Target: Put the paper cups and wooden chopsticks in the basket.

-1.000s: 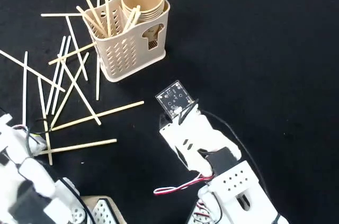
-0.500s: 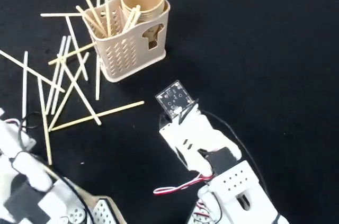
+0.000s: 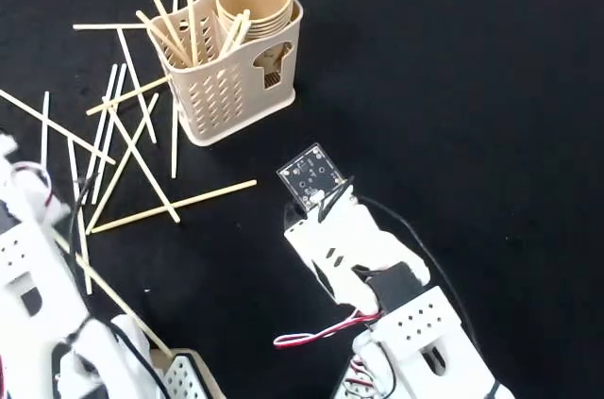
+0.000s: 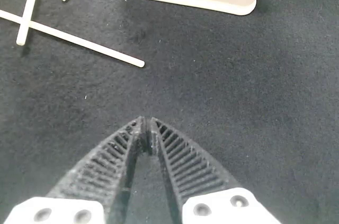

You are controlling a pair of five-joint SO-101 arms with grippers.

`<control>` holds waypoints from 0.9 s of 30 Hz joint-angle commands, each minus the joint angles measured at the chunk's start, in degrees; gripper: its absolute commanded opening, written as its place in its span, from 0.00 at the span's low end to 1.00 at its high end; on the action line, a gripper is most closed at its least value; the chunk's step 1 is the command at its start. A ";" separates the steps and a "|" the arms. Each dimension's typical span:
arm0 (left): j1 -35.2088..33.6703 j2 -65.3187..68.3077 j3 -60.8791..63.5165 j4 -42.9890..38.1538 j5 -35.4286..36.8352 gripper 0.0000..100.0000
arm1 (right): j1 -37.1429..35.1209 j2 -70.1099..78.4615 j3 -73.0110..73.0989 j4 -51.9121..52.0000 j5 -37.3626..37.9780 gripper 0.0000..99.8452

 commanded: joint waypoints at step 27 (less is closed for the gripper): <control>6.29 13.01 -4.44 7.47 -1.67 0.17 | -0.53 -0.22 -1.19 0.26 0.53 0.02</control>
